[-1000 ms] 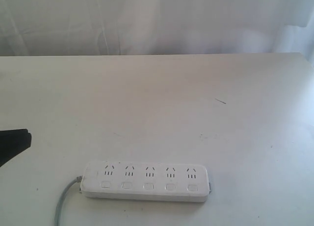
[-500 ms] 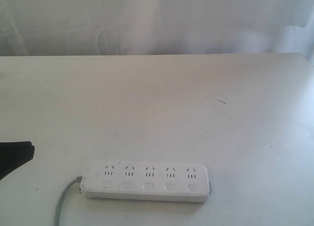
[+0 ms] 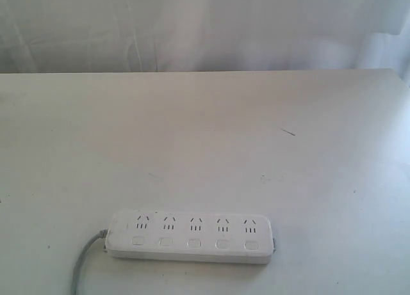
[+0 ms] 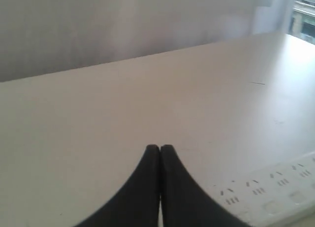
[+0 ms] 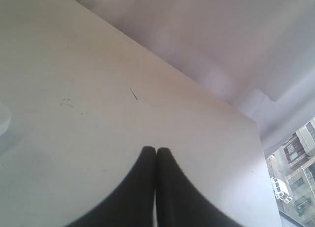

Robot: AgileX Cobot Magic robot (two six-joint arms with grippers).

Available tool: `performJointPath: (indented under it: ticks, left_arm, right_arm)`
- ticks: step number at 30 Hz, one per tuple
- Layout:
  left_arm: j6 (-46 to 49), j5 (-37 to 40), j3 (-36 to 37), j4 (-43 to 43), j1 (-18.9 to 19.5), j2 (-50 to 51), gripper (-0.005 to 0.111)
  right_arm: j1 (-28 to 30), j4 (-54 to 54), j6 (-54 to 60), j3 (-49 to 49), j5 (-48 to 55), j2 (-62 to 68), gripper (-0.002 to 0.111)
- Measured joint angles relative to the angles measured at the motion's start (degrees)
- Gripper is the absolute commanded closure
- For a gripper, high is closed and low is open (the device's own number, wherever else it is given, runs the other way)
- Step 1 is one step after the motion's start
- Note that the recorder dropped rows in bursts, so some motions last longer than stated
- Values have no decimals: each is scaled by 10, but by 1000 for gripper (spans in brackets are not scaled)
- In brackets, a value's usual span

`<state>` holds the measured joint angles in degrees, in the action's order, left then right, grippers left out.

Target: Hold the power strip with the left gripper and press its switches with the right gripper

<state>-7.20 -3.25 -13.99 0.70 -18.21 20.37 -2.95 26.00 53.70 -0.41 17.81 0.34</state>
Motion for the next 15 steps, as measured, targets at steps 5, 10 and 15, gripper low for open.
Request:
performJointPath:
  ticks: [5, 10, 15]
  left_arm:
    - [-52, -44, 92, -1, 86, -42, 107]
    - [-63, -32, 136, 2, 139, -86, 107]
    - [-37, 61, 138, 19, 168, -121, 107]
  right_arm:
    - [0, 0, 0, 0, 0, 0, 108]
    - [0, 0, 0, 0, 0, 0, 108]
    - [0, 0, 0, 0, 0, 0, 108]
